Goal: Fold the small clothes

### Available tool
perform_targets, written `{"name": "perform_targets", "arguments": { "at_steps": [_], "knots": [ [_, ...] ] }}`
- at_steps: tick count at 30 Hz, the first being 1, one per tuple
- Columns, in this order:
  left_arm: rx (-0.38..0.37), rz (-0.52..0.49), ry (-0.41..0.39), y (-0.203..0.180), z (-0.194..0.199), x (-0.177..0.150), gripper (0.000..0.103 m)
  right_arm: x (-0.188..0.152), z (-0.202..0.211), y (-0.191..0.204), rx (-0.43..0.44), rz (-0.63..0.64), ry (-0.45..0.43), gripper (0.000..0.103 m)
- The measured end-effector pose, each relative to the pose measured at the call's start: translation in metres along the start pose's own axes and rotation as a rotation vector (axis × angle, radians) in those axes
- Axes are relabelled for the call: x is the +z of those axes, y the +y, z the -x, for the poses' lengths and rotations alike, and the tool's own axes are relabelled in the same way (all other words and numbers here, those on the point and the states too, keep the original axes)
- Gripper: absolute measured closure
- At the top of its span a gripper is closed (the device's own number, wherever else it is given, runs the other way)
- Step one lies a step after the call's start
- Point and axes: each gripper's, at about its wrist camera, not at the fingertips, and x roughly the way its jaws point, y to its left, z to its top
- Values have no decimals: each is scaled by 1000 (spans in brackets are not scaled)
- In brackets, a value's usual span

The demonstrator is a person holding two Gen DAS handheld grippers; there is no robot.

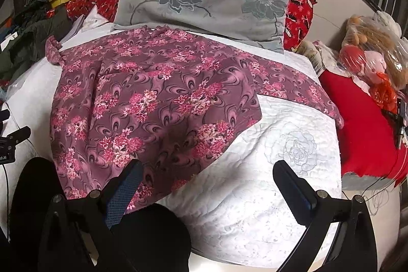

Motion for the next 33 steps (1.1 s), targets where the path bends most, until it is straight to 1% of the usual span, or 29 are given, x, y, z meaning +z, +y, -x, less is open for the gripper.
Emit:
{"name": "perform_targets", "arguments": {
  "at_steps": [20, 33],
  "knots": [
    [-3, 5, 4, 0, 1, -2, 0, -2, 6, -1, 9, -4, -17, 2],
    [-7, 5, 28, -2, -8, 0, 0, -1, -1, 0, 15, -4, 0, 2]
  ]
}}
